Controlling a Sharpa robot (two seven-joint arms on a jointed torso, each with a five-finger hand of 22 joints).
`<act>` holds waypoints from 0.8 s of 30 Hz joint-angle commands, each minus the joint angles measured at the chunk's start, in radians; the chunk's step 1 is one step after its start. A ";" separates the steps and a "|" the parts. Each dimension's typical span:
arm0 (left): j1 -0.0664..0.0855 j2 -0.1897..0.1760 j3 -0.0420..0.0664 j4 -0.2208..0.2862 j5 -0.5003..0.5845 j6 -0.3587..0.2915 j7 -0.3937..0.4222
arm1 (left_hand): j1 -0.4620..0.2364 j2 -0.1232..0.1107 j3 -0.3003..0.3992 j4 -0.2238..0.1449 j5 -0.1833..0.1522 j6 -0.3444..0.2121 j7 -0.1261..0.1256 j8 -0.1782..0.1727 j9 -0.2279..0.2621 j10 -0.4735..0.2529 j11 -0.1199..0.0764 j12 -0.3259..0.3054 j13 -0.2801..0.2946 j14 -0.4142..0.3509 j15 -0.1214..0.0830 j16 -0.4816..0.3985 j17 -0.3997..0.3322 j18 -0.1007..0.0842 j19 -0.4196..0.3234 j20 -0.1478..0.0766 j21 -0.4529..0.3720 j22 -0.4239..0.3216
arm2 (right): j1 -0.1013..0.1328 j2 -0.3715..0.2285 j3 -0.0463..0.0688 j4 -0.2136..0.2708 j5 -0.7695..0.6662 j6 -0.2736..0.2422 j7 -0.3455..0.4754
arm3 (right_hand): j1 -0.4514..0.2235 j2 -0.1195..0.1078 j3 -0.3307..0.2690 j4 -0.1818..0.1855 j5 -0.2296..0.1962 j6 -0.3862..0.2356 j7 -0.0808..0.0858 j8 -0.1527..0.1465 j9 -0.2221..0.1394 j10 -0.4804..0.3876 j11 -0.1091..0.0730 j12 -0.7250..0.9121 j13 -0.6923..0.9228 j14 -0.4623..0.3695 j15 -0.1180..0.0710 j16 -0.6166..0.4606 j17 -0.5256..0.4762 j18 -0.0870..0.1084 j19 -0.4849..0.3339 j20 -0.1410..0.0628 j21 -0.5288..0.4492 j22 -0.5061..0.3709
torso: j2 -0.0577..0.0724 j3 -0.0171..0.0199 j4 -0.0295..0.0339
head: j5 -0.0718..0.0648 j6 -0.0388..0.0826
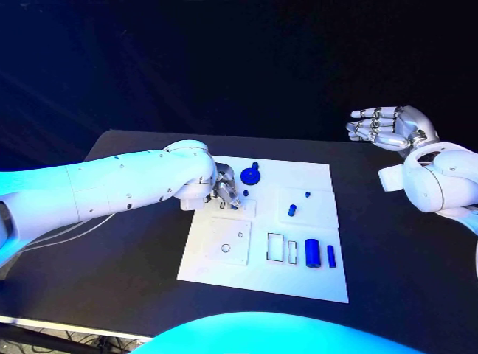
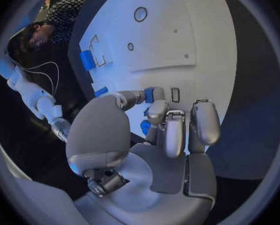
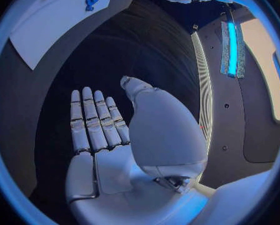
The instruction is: Assemble the parts on the task board
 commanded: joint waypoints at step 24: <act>-0.004 0.020 -0.003 -0.024 0.033 0.026 -0.018 | -0.048 0.000 0.159 -0.211 -0.003 0.001 -0.014 0.005 0.000 0.020 -0.008 0.006 0.010 0.101 -0.010 0.006 0.247 -0.012 0.005 0.001 0.003 0.003 | 0.000 -0.001 0.000 0.001 -0.009 0.013 0.006 | -0.004 0.005 -0.002 -0.005 -0.003 -0.006 0.089 -0.004 -0.001 0.004 0.000 -0.003 0.000 0.003 0.002 -0.006 -0.002 0.000 0.003 0.001 -0.001 -0.001 | -0.001 -0.0017 0.0033 | -0.004 -0.002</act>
